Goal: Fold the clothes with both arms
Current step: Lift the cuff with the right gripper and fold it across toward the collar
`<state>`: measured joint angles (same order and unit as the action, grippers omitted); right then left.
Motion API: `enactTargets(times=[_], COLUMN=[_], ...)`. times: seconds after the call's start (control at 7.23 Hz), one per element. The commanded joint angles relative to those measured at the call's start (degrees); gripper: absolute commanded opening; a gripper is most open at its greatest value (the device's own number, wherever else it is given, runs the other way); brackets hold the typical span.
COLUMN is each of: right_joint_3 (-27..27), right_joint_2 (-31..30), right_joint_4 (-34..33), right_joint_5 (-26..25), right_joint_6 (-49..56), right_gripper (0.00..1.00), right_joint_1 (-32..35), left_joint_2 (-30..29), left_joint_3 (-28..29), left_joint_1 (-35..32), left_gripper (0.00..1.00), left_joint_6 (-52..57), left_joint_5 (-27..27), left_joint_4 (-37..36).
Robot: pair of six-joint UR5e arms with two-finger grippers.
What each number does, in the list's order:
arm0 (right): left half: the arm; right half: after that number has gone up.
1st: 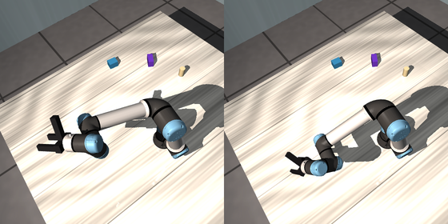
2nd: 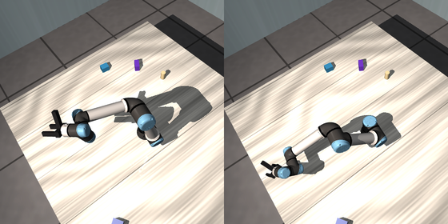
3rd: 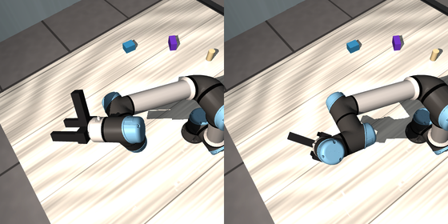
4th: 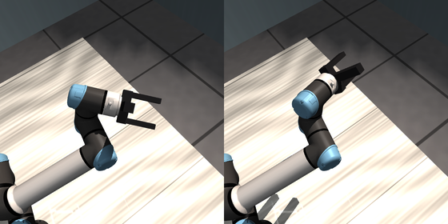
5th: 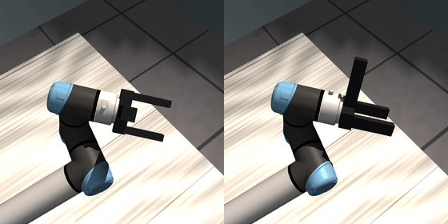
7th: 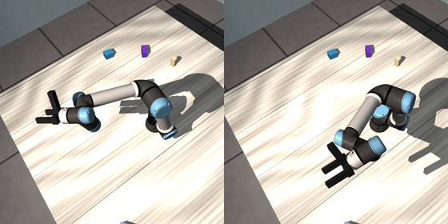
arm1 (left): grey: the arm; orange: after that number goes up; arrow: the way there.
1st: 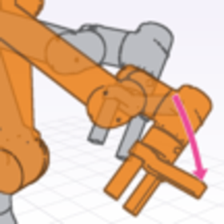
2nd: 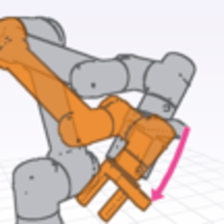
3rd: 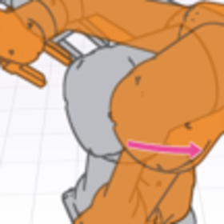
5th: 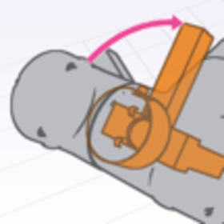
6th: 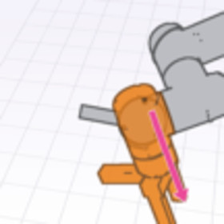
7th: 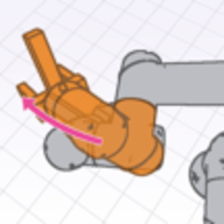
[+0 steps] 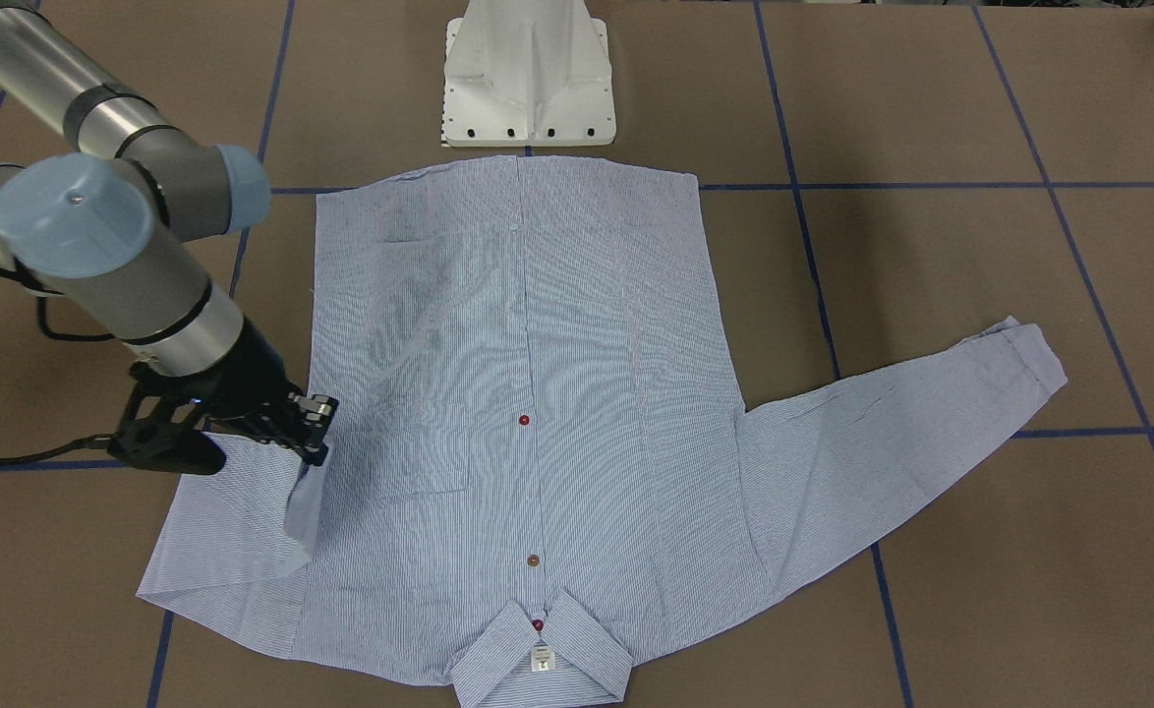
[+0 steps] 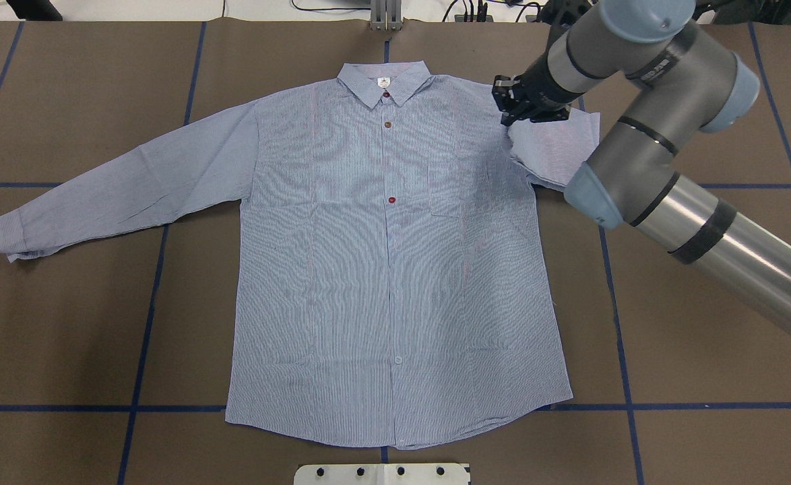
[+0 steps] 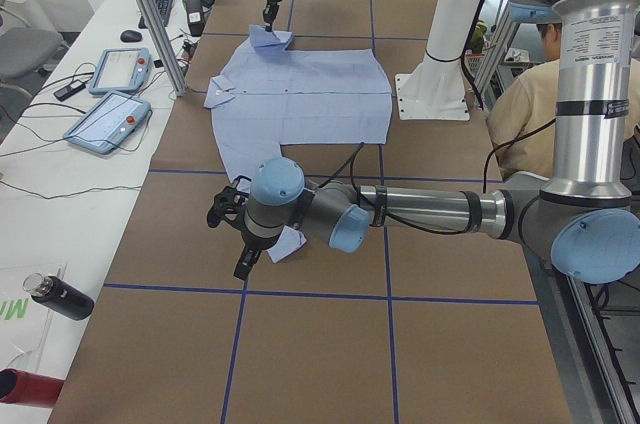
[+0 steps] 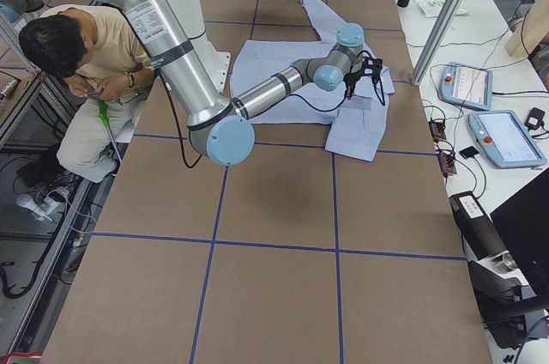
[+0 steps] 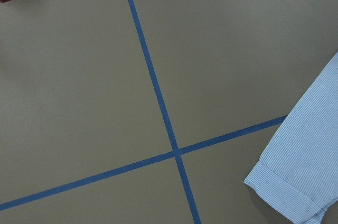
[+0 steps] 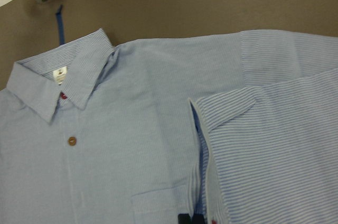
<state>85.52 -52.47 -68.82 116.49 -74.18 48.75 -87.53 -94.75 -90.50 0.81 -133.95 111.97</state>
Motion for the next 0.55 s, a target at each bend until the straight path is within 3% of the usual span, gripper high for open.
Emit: enactTargets(times=[0.0,0.14,0.42], right_joint_3=[-2.00,-6.37,-13.50], right_joint_2=[9.27,14.10,21.15], right_joint_4=[-4.72,-4.92,-4.83], right_joint_5=[-11.65,-15.29,-17.24], right_joint_6=[-5.95,-7.11,-10.18], right_gripper=[0.00,0.00,0.00], right_joint_1=[-8.63,-10.67,-13.67], left_joint_2=[0.07,0.07,0.16], left_joint_3=[0.00,0.00,0.09], left_joint_1=[-0.03,-0.03,-0.03], left_gripper=[1.00,1.00,1.00], left_joint_6=[0.07,0.07,0.07], left_joint_5=[0.00,0.00,0.00], left_joint_4=[0.00,0.00,0.00])
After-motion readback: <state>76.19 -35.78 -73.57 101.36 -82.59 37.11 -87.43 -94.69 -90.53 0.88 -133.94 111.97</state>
